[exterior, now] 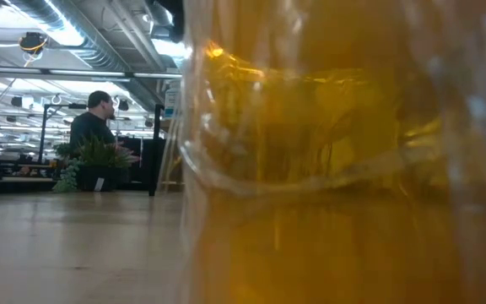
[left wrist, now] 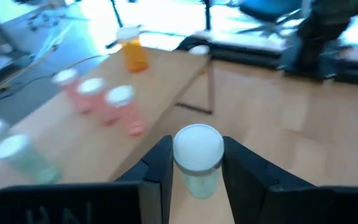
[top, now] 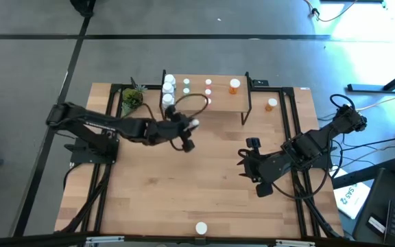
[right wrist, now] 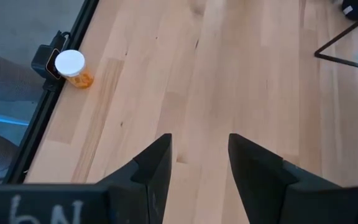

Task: Pick and place medicine bottles onto shelf by color
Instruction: Put the blue pill bottle on the shelf aligned with the other blue pill bottles

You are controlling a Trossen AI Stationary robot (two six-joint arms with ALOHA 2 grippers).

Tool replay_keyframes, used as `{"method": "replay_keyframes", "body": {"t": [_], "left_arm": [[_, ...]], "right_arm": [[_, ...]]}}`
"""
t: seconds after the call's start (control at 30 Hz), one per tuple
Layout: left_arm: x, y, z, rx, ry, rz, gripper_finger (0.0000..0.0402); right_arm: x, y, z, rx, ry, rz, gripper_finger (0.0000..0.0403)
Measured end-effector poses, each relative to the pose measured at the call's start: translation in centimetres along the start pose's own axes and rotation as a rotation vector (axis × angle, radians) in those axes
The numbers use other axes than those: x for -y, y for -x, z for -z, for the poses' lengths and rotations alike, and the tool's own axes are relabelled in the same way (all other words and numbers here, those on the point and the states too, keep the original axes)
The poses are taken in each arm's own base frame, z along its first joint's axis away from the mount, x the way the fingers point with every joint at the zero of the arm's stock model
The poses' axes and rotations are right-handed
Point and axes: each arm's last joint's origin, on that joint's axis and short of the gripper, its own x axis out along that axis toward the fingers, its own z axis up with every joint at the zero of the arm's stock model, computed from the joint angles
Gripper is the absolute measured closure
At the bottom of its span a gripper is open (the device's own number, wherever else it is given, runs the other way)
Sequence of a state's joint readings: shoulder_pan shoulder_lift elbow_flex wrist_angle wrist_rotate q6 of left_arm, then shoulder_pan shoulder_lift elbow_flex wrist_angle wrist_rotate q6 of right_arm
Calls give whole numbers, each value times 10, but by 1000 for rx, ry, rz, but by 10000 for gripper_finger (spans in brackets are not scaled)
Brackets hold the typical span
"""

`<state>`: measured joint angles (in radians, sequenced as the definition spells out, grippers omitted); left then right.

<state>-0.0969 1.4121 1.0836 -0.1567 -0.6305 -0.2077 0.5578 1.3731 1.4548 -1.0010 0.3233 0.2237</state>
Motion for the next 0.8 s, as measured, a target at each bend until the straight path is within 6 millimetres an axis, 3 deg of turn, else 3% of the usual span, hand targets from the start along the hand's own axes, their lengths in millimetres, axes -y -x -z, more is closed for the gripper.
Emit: {"method": "replay_keyframes", "body": {"t": [0.37,0.8], "left_arm": [[-44,-24,7,-112,115,-186,304],[-61,-31,9,-132,143,-269,304]], "right_arm": [[4,0,-2,38,-9,130,242],[5,0,-2,48,-8,175,242]]}}
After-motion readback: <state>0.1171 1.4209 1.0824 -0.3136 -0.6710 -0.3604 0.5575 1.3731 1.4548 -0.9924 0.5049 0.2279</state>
